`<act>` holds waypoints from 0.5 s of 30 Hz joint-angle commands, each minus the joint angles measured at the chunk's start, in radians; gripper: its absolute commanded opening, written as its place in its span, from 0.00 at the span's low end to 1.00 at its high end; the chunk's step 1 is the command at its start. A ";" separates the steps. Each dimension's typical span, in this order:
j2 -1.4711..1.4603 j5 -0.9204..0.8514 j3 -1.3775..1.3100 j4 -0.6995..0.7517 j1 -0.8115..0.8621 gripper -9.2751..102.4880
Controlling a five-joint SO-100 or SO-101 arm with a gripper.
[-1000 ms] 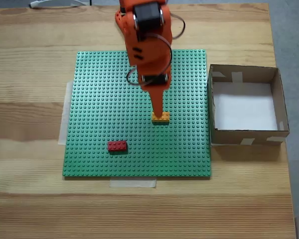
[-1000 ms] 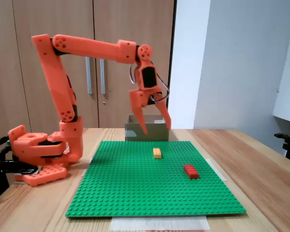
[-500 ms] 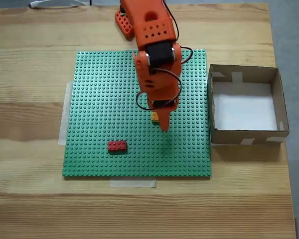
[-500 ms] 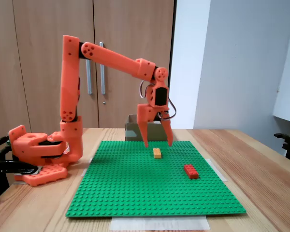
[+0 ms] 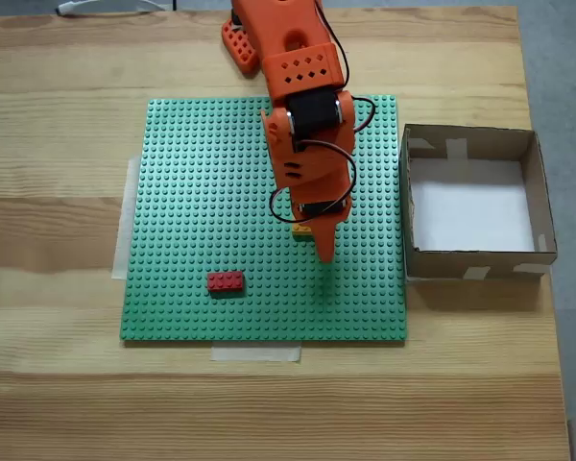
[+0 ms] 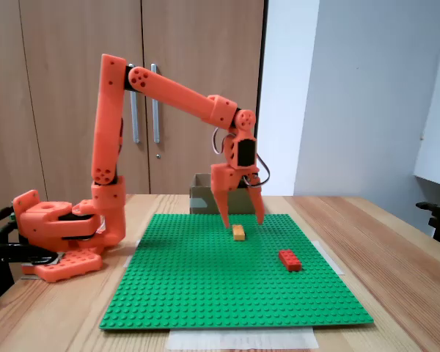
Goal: Pick the yellow lego block and put it in the box.
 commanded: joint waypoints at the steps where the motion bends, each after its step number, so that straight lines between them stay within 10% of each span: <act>1: 0.009 -0.011 0.002 -0.002 0.014 0.37; 15: 0.017 -0.021 0.023 -0.028 0.049 0.36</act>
